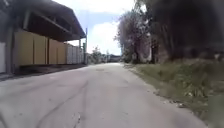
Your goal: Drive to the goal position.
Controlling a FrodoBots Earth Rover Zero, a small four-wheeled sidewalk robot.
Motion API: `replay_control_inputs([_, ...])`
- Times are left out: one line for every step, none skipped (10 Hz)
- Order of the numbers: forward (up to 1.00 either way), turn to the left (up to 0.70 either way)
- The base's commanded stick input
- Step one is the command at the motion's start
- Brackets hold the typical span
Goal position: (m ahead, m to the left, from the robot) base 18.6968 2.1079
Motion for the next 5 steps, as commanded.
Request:
replay_control_inputs([0.85, 0.0])
replay_control_inputs([0.85, 0.0])
replay_control_inputs([0.85, 0.0])
replay_control_inputs([0.85, 0.0])
replay_control_inputs([0.85, 0.0])
